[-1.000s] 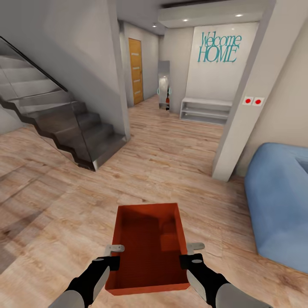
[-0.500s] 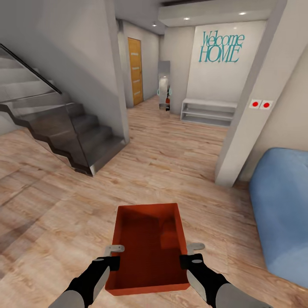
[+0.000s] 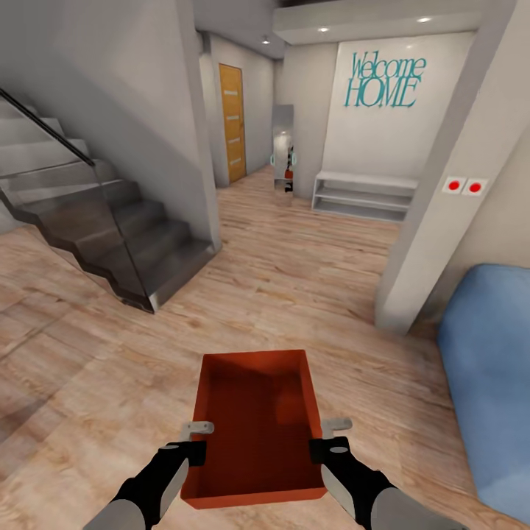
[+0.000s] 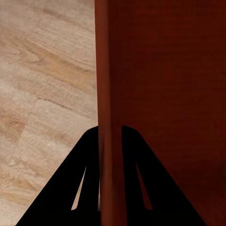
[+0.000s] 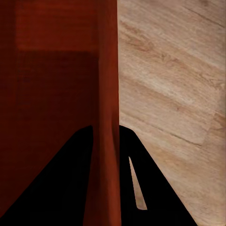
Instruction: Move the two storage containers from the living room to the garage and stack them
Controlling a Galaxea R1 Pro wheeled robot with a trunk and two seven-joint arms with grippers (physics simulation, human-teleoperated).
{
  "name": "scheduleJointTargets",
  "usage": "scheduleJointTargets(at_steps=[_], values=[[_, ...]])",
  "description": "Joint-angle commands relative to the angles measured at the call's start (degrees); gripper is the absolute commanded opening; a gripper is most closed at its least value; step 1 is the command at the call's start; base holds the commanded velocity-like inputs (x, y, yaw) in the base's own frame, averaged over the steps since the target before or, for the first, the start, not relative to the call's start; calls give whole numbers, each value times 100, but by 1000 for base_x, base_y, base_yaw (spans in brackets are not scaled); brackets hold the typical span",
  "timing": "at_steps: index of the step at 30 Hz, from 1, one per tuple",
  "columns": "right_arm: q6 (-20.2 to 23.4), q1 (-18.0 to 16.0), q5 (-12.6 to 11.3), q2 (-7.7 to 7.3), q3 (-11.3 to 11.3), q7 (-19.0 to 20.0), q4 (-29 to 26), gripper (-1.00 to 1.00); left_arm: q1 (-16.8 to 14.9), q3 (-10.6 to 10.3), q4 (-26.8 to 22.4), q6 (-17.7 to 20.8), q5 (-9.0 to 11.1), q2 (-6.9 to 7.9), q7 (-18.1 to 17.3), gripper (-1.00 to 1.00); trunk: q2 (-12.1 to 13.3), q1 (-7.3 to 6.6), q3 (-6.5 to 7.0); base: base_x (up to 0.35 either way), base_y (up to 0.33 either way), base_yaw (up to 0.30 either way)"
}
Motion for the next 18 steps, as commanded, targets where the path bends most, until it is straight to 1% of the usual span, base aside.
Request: scheduleJointTargets(at_steps=[1, 18], values=[[42, -4, -13, -70, 47, -90, 59, -100, -2, 31, -24, 47, -164, 6, 70, -100, -5, 4, -6, 324, 0, 0], [42, -4, -13, -78, 46, -95, 58, -100, -3, 31, -23, 47, -164, 7, 62, -100, -5, 4, -6, 323, 0, 0]])
